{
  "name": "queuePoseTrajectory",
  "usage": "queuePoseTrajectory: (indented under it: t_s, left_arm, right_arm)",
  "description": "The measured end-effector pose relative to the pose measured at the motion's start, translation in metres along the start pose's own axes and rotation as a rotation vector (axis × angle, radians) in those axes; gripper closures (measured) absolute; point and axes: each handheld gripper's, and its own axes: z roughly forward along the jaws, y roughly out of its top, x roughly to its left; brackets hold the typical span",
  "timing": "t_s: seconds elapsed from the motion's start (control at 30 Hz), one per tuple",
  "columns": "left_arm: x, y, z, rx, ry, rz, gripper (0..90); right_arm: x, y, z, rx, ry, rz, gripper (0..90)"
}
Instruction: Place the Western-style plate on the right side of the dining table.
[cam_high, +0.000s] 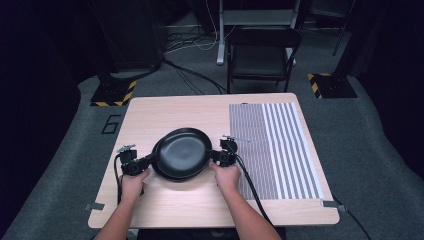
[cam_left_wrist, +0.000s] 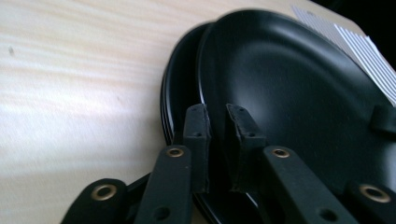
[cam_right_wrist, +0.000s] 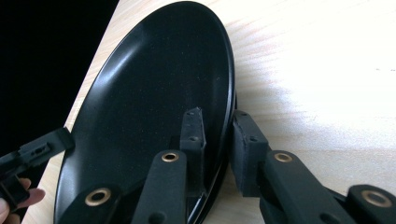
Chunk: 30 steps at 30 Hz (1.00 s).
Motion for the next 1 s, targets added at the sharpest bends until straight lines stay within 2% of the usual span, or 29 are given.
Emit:
queuePoseTrajectory:
  t_s: [0.07,0.17,0.37,0.47,0.57,0.63,0.77,0.8,0.87,1.0]
  left_arm:
    - [-0.002,-0.002,-0.005,0.014,-0.005,-0.002,77.9]
    - [-0.003,-0.004,-0.006,0.005,-0.028,-0.053,70.9]
    - [-0.009,-0.009,-0.006,-0.019,0.0,-0.082,68.2]
    - [-0.012,-0.007,-0.003,-0.013,0.03,-0.059,68.5]
    - [-0.014,-0.005,-0.001,0.011,0.037,-0.094,68.4]
    - [-0.015,-0.006,0.001,0.026,0.046,-0.071,70.2]
    - [-0.015,-0.006,0.004,0.025,0.061,-0.088,74.3]
    - [-0.014,-0.006,0.005,0.022,0.048,-0.103,74.4]
    - [-0.01,-0.006,0.009,0.034,0.0,-0.165,74.7]
    - [-0.012,-0.008,0.013,0.035,-0.017,-0.159,74.4]
  right_arm:
    - [-0.001,0.0,0.0,-0.001,0.001,-0.001,76.5]
    - [-0.002,0.0,0.0,-0.001,0.008,-0.005,76.5]
    - [-0.003,0.0,0.0,0.001,0.016,-0.004,76.6]
    - [-0.003,0.0,-0.001,-0.003,0.019,0.0,76.9]
    - [-0.004,0.0,-0.002,-0.002,0.016,-0.001,77.1]
    - [-0.004,0.001,-0.003,-0.009,0.014,-0.003,77.3]
    - [-0.005,0.003,-0.004,-0.001,0.019,-0.001,77.4]
    - [-0.005,0.004,-0.005,-0.001,0.017,0.001,77.4]
    - [-0.005,0.004,-0.006,-0.005,0.016,0.003,77.7]
    - [-0.006,0.004,-0.01,-0.014,0.004,0.002,78.1]
